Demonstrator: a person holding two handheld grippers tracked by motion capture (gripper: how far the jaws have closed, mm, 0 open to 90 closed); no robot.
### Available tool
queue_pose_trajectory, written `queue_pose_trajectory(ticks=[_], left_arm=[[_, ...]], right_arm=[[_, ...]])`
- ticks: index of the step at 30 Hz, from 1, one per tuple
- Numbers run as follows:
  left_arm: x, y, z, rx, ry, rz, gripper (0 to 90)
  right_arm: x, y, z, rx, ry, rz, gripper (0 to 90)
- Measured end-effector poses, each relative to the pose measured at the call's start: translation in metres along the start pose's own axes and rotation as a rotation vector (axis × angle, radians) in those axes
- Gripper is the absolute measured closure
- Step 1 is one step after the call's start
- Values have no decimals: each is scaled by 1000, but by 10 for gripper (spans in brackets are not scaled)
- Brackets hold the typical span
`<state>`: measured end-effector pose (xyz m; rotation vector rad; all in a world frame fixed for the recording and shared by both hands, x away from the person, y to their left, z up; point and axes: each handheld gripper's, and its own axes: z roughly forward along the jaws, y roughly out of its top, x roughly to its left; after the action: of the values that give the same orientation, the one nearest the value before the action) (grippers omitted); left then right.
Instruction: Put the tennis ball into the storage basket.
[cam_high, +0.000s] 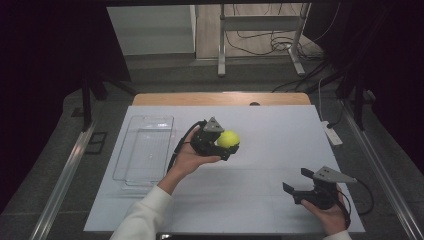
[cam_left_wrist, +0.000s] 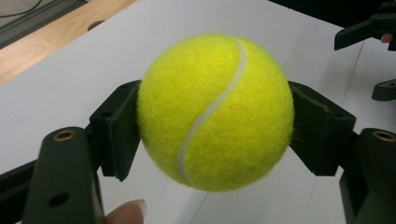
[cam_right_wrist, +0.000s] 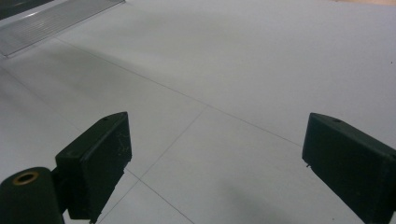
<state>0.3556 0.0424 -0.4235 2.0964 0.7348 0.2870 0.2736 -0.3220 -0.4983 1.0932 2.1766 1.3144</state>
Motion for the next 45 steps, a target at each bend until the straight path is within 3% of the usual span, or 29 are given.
queue_pose_trajectory(ticks=[7, 30, 45], left_arm=[[-1, -2, -10, -39, 5, -6, 269], [10, -16, -36, -98, 33, -34, 269], [13, -20, -43, -123, 49, -45, 269]], right_arm=[[0, 0, 0, -5, 1, 0, 85], [0, 0, 1, 2, -3, -3, 85], [0, -1, 2, 8, -8, -1, 86]])
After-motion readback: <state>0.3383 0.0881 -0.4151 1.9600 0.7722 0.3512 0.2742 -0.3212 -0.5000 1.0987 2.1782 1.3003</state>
